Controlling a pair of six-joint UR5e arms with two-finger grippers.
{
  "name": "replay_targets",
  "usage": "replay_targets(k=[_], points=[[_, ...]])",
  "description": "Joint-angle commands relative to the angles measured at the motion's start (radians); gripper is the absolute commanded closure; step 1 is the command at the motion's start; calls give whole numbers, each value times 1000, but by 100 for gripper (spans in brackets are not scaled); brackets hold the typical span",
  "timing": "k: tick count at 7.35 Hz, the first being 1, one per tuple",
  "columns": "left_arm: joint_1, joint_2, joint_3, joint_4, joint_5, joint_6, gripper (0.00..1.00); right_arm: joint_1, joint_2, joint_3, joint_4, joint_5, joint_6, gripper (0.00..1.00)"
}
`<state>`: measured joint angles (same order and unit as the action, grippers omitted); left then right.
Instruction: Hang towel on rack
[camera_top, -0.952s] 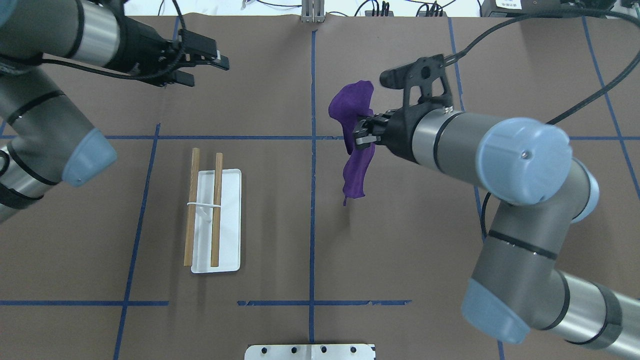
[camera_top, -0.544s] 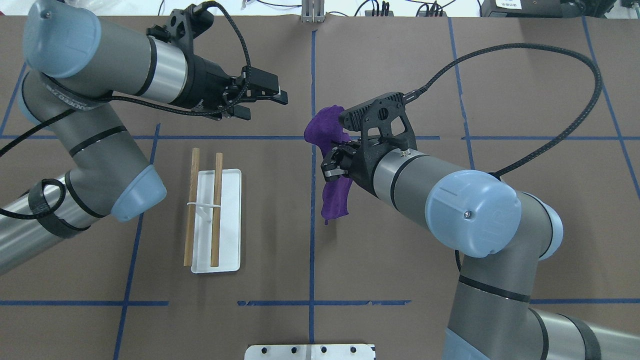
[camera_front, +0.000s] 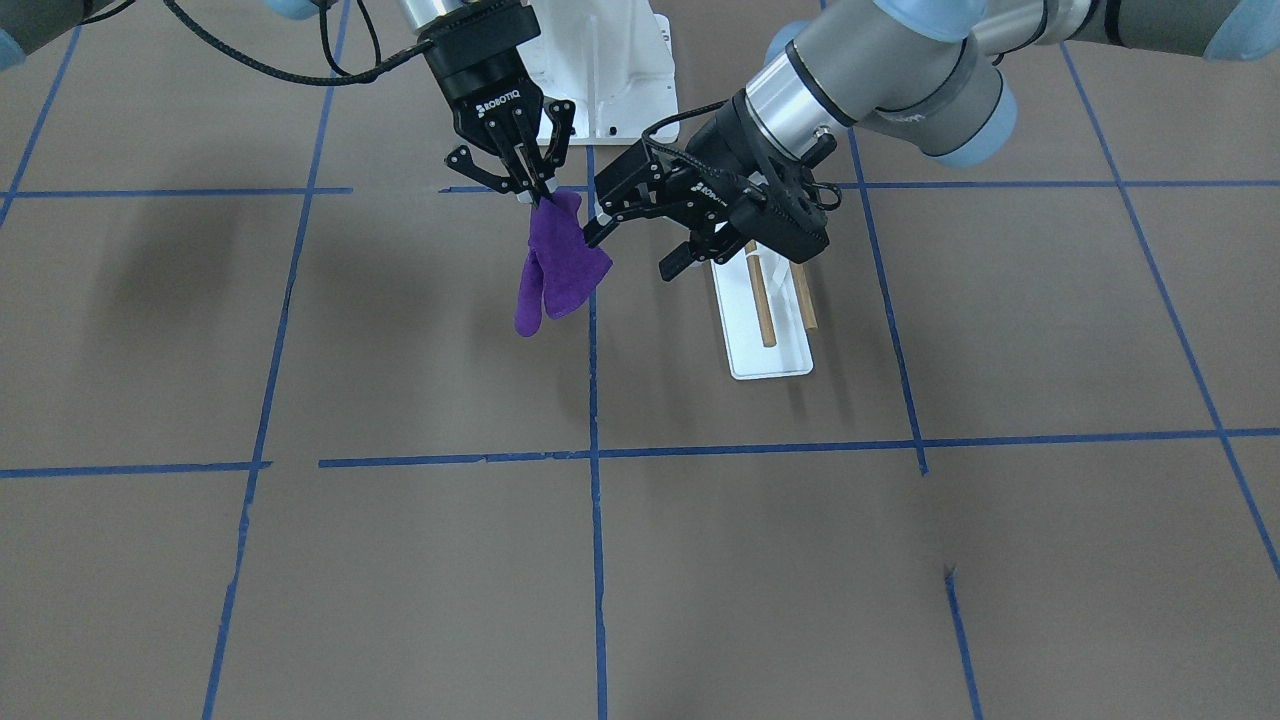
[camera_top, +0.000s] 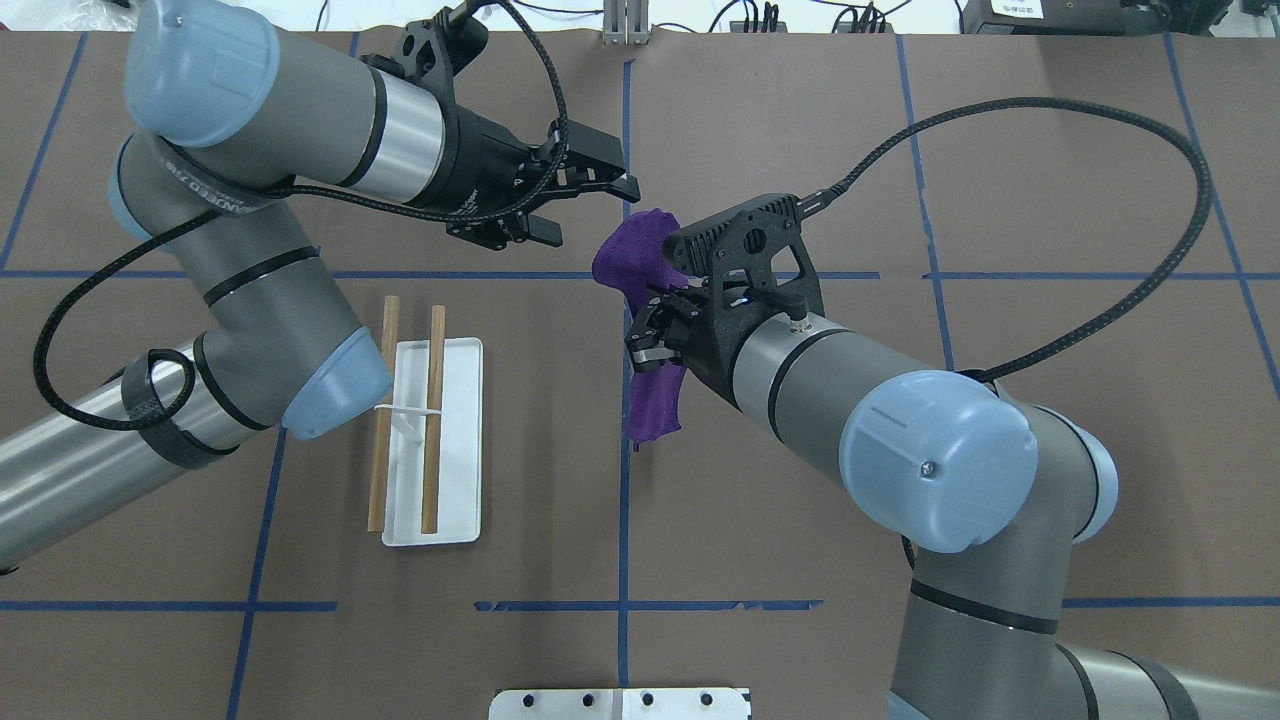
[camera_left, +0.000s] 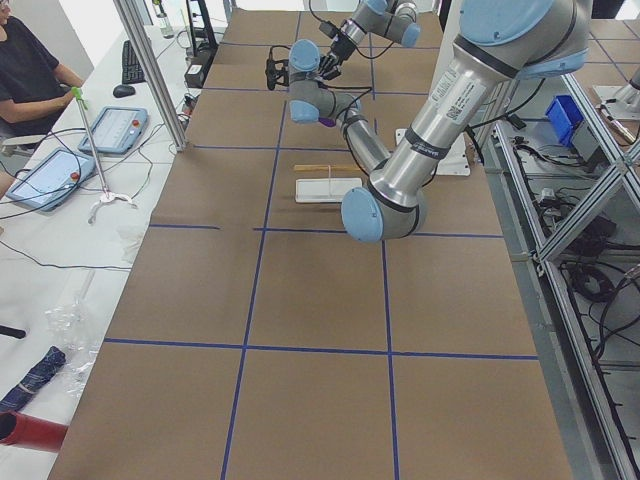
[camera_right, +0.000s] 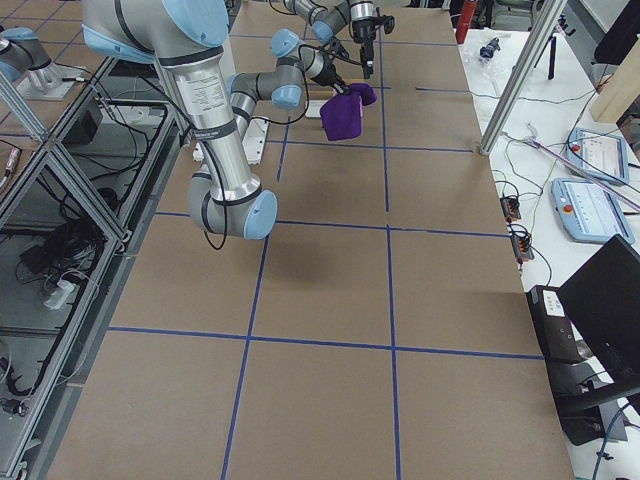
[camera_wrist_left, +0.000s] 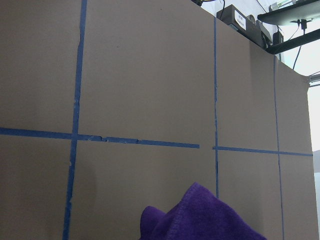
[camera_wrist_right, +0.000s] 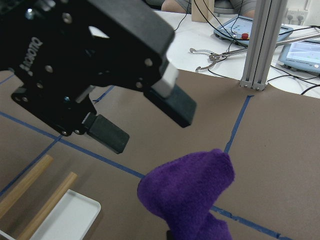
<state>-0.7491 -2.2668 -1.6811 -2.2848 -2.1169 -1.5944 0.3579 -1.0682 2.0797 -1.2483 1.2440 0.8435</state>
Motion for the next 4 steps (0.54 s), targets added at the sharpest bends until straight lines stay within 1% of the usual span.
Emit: replay_targets(k=[1,4], points=[[1,-49,50,-1,0,-58,0,-26,-1,16,0,-35,0,100],[14,-51,69,-1,0,-56,0,-28,1,28,0,-35,0,100]])
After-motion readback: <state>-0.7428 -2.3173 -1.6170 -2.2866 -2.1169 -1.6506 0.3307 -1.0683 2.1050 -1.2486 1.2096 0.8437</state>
